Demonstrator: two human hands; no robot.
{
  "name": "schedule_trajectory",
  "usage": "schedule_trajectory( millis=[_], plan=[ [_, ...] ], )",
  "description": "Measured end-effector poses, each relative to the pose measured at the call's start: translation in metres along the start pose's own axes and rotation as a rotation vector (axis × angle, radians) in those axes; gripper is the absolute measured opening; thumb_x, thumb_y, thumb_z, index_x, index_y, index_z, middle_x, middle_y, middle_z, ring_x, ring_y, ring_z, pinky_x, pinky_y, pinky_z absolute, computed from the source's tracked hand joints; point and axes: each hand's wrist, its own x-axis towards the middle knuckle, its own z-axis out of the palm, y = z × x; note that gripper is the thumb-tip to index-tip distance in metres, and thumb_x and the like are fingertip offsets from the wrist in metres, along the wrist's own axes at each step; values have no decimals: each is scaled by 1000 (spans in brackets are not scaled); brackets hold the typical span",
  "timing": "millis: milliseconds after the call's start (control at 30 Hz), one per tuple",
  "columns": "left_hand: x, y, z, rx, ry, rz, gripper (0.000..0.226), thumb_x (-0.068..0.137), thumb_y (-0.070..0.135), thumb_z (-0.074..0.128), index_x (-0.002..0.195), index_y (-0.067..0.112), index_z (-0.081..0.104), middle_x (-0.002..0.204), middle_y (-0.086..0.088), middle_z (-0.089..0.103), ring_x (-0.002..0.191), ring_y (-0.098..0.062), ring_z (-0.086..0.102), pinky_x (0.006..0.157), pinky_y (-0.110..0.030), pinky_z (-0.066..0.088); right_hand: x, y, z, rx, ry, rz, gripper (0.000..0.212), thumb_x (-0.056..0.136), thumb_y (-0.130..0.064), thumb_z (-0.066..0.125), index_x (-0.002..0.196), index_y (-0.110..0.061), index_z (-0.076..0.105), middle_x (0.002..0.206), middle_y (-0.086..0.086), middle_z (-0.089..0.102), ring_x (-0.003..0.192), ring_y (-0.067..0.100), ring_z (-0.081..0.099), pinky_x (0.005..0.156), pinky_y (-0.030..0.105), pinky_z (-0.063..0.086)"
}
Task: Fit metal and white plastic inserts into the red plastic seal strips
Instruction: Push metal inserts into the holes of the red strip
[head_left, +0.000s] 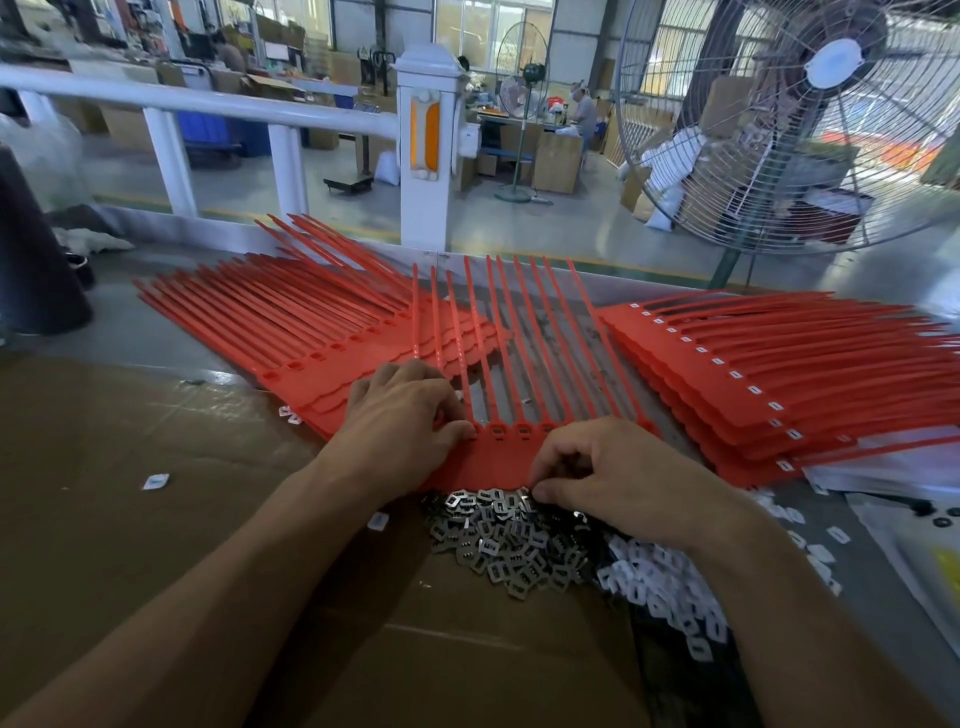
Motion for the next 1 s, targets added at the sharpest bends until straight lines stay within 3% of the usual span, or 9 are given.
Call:
schedule_trajectory(
  millis=[267, 433, 600, 700, 833, 1000],
  plan=[
    [0, -1, 1, -1, -3, -2, 13, 91, 56, 63, 94, 43, 64, 136, 18, 46, 131, -9, 31, 112, -40, 19, 1, 0, 5, -21, 29, -6, 9, 95, -36, 70, 86, -37, 70, 91, -37, 64, 83, -11, 64, 63, 7, 46],
    [0, -1, 1, -5, -3, 5, 13, 91, 56, 63, 93, 44, 64, 137, 18, 46, 131, -10, 31, 110, -40, 19, 2, 1, 5, 60, 221, -34, 11, 97, -31, 67, 86, -33, 67, 83, -25, 68, 72, -3, 65, 61, 8, 46],
    [1, -2, 1, -4, -6, 4, 12, 91, 57, 62, 92, 45, 62, 136, 19, 46, 130, -9, 31, 111, -40, 19, 9, 14, -1, 239, 437, 114, 11, 95, -27, 70, 84, -29, 73, 73, -22, 69, 60, -6, 59, 56, 11, 42],
    [1, -1, 1, 0, -3, 3, 11, 91, 56, 62, 92, 45, 62, 135, 19, 46, 130, -9, 31, 111, -40, 19, 11, 20, -2, 266, 449, 202, 11, 95, -32, 71, 85, -32, 75, 71, -26, 68, 63, -8, 61, 63, 19, 42],
    [1, -1, 1, -1, 0, 7, 12, 91, 55, 63, 93, 43, 64, 133, 19, 47, 127, -9, 32, 110, -39, 20, 18, 19, -1, 214, 468, 270, 12, 95, -36, 72, 84, -32, 74, 74, -15, 69, 71, 0, 63, 63, 24, 42],
    [1, -1, 1, 5, -5, 6, 12, 91, 55, 63, 91, 43, 62, 132, 19, 47, 127, -9, 32, 110, -39, 20, 24, 18, 3, 129, 475, 333, 16, 95, -36, 71, 80, -33, 68, 80, -18, 66, 77, -2, 61, 61, 21, 40]
  ],
)
